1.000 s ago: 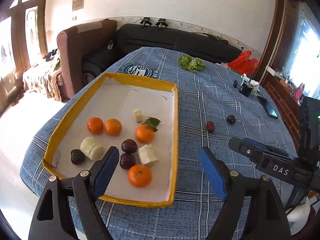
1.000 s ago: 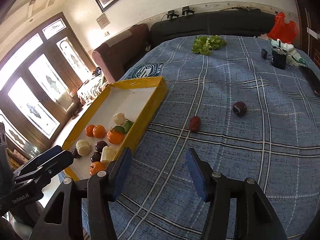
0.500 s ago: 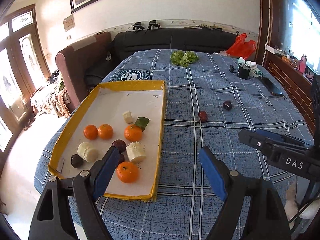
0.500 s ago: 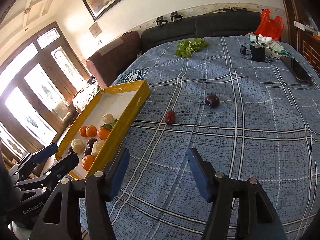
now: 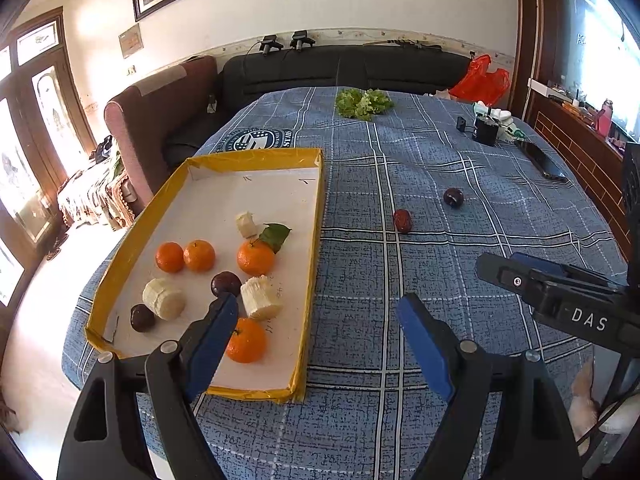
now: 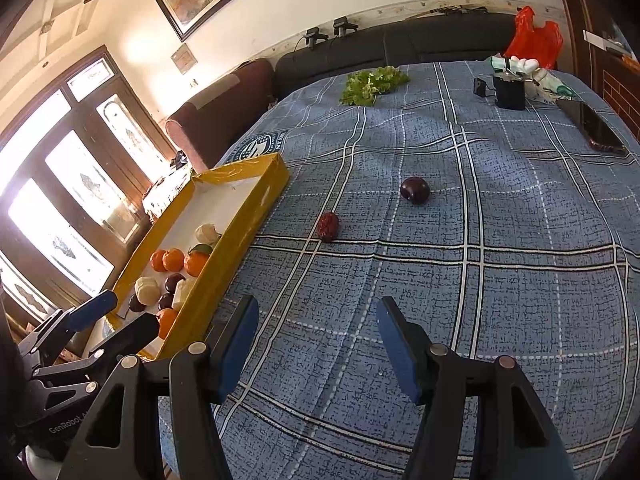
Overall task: Organize fruits
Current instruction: 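Move both open grippers back out to the remaining plum and jujube, then grasp the dark plum with the right gripper while the left grasps the red jujube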
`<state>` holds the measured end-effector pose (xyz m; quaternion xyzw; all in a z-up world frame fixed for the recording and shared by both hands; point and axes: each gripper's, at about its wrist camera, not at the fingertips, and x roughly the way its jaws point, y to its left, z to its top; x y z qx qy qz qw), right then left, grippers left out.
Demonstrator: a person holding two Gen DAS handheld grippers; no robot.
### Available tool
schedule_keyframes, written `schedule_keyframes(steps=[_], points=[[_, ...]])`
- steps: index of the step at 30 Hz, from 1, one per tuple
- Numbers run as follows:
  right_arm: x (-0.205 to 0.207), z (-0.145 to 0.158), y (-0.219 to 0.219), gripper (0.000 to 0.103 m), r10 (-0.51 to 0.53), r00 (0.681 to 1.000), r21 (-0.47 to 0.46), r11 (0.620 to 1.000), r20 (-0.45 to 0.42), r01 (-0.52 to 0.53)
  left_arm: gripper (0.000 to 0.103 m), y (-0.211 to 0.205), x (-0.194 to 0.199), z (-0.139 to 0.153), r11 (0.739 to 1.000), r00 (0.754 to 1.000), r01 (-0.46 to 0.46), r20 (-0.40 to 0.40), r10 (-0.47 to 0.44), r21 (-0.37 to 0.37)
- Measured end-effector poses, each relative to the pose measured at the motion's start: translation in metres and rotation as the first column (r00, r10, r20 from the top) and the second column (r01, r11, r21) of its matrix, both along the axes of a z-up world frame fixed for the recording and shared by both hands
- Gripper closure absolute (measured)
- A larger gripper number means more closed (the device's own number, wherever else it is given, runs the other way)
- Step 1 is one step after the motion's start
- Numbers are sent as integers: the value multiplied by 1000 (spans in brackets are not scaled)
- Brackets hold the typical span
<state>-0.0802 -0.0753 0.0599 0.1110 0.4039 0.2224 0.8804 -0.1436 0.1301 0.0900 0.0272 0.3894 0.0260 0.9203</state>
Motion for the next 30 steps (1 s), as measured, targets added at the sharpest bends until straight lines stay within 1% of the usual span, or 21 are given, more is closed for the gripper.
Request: schedule_keyframes(steps=[4, 7, 12, 14, 16, 19, 22, 25, 28, 30], points=[[5, -6, -3, 37, -5, 1000, 1, 1000, -13, 5, 21, 0, 4, -4, 1000, 1000, 8, -14, -8, -10], [11, -8, -11, 37, -24, 1000, -8, 1000, -15, 24, 21, 2, 7, -7, 999, 999, 23, -26, -25, -45], [32, -10, -43, 37, -112, 994, -30, 993, -14, 112, 21, 7, 15, -11, 992, 999, 42, -24, -45, -123], [46, -9, -56, 37, -155, 988, -47, 987, -11, 154, 21, 6, 20, -14, 988, 998, 51, -29, -55, -143], [61, -9, -61, 37, -171, 985, -60, 984, -8, 171, 21, 4, 28, -18, 984, 997, 63, -42, -71, -167], [87, -10, -55, 37, -160, 987, -83, 984, 4, 160, 21, 1, 40, -25, 971, 992, 89, -67, -106, -221], [115, -16, -40, 37, -138, 990, -122, 983, 5, 138, 21, -1, 48, -29, 967, 989, 98, -86, -121, -235], [136, -24, -24, 37, -119, 993, -167, 979, 3, 118, 22, 0, 55, -29, 965, 988, 102, -85, -126, -241], [151, -35, -13, 37, -104, 995, -208, 973, -11, 99, 29, 0, 62, -26, 963, 988, 115, -78, -137, -243], [155, -40, -9, 44, -99, 995, -213, 973, -20, 93, 33, -4, 70, -26, 963, 987, 121, -74, -143, -239]])
